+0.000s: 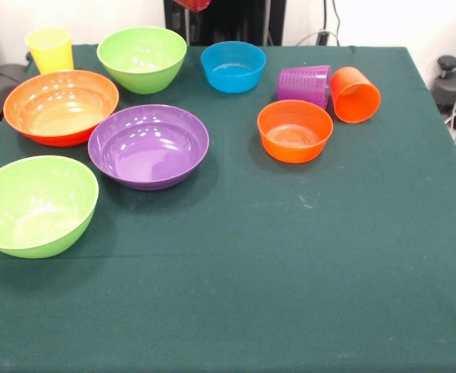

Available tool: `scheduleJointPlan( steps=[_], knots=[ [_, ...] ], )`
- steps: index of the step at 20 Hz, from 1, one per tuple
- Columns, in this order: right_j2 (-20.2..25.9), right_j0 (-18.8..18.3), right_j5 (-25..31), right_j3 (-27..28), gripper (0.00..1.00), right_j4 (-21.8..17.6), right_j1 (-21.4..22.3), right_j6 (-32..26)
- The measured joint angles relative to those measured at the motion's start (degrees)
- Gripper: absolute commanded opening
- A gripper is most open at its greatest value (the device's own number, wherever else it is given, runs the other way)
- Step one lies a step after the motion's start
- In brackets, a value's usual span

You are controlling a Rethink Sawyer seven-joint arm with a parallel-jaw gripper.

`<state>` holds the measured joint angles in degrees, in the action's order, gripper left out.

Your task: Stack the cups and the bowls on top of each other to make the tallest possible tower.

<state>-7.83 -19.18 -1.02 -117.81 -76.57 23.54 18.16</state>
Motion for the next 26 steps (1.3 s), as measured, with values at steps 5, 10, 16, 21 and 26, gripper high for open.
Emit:
scheduleJointPlan(
  steps=[5,10,16,21,26],
  knots=[
    [3.36,-0.98,4.41,-0.03,1.0,0.04,-0.06,0.0],
    [6.82,-0.69,6.46,-0.03,1.0,0.81,-0.51,0.0],
    [10.08,-0.69,8.69,-0.04,1.0,1.98,-0.08,0.0],
    [12.49,-1.35,11.26,-0.28,1.0,3.58,1.45,0.0],
    [14.65,-2.35,14.4,-1.11,1.0,5.11,4.25,0.0]
  ],
)
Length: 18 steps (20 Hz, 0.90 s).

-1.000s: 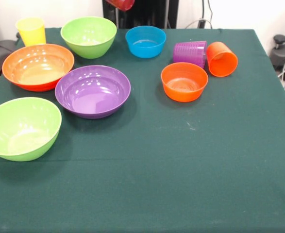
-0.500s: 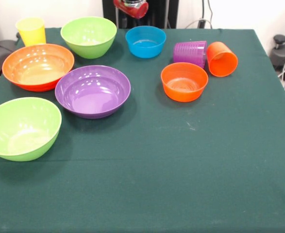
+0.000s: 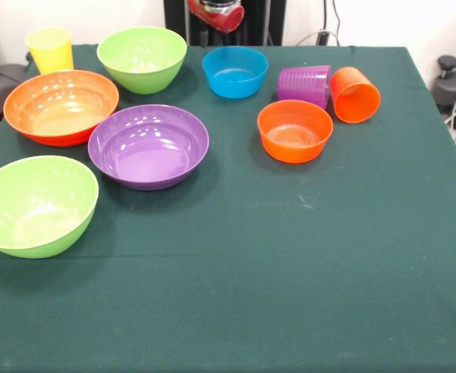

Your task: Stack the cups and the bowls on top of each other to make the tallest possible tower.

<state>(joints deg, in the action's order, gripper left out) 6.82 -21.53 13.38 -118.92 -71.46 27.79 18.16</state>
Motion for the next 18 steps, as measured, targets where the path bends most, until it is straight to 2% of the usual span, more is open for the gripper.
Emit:
scheduleJointPlan(
  steps=[18],
  knots=[
    [7.49,-6.81,7.42,-0.69,1.0,2.99,6.68,0.0]
  ],
)
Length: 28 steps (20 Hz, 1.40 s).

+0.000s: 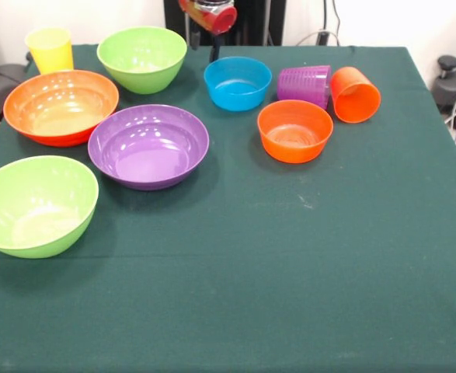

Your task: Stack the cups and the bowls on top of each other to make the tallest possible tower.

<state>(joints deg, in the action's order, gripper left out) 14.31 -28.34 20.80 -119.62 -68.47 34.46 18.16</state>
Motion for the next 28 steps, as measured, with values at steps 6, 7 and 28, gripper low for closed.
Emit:
scheduleJointPlan(
  steps=[6,7,28],
  knots=[
    [1.86,-0.93,1.51,-0.87,1.0,0.51,2.37,0.0],
    [2.1,-1.03,1.65,-1.12,1.0,0.57,2.88,0.0],
    [8.91,-1.97,2.71,-6.83,1.0,4.94,14.04,0.0]
  ],
)
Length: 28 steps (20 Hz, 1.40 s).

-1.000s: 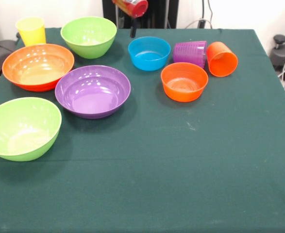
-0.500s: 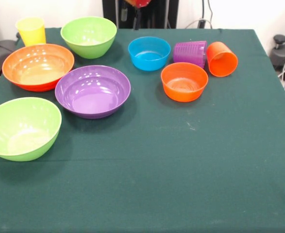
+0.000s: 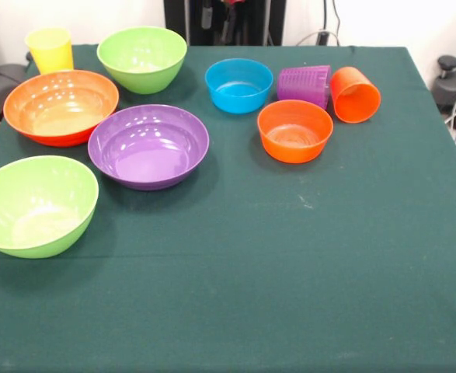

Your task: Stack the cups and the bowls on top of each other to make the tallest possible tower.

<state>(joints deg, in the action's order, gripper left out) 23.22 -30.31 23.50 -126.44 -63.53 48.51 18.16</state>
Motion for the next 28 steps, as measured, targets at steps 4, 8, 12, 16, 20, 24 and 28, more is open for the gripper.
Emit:
scheduleJointPlan(
  steps=[4,8,12,16,20,24,28],
  knots=[
    [1.19,0.0,0.01,0.0,1.0,0.0,-0.01,0.0],
    [2.42,0.21,0.02,0.0,1.0,-0.01,-0.02,0.0],
    [3.02,0.99,0.27,0.0,1.0,-0.01,-0.02,0.0],
    [3.47,1.47,0.48,-0.01,1.0,-0.01,-0.01,0.0],
    [3.54,0.52,0.48,-0.31,1.0,0.0,0.31,0.0],
    [3.52,-1.89,0.48,-1.27,1.0,-0.01,1.28,0.0],
    [3.5,-5.46,0.49,-2.84,1.0,-0.02,2.56,0.0]
  ],
)
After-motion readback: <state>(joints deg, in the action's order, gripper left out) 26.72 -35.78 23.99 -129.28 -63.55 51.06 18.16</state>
